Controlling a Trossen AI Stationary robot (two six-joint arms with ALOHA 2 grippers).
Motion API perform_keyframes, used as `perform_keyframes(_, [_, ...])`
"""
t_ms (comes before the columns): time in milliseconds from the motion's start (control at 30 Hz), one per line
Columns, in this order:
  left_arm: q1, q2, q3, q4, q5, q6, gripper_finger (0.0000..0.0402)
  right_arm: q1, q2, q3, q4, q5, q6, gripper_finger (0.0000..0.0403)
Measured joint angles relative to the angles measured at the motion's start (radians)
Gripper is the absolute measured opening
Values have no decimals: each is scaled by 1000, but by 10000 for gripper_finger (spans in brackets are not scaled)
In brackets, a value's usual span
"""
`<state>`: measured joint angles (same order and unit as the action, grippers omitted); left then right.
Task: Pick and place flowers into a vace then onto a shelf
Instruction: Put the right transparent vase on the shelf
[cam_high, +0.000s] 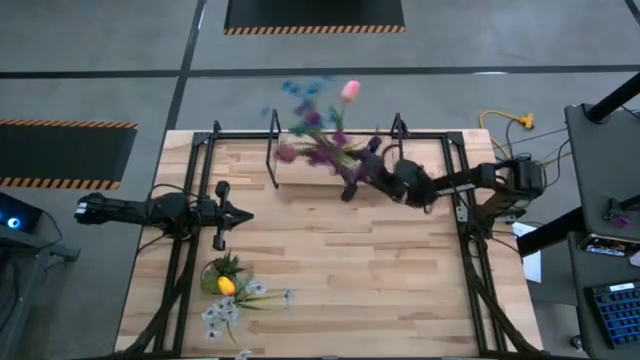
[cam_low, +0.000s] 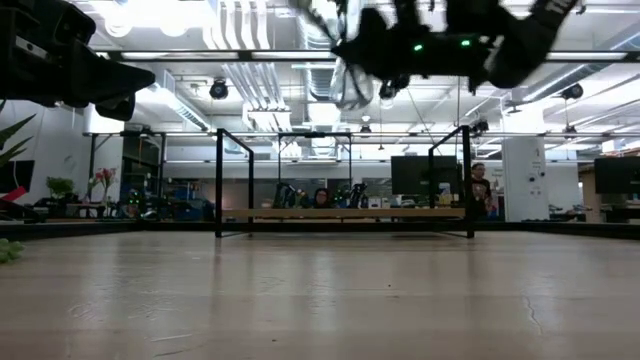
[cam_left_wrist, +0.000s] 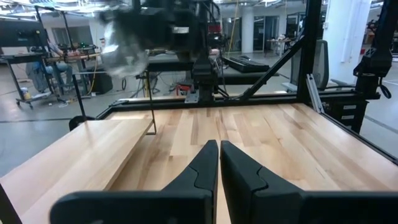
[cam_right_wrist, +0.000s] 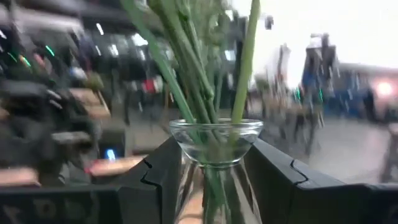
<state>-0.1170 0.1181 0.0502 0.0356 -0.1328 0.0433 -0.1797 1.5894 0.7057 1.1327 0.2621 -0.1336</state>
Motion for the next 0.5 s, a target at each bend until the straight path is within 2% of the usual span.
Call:
perform_keyframes(67, [0,0,0,-1,0,0,0,-25,14,64,-117,-19,33,144])
perform_keyframes(133, [0,0,0,0,0,0,0,-40,36,89,-126,-34,55,144])
perform_keyframes(367, [0,0,0,0,0,0,0,-41,193,92,197,-67,104,144])
perform_keyframes(500, [0,0,0,0,0,0,0,-42,286,89,268,-48,114,144])
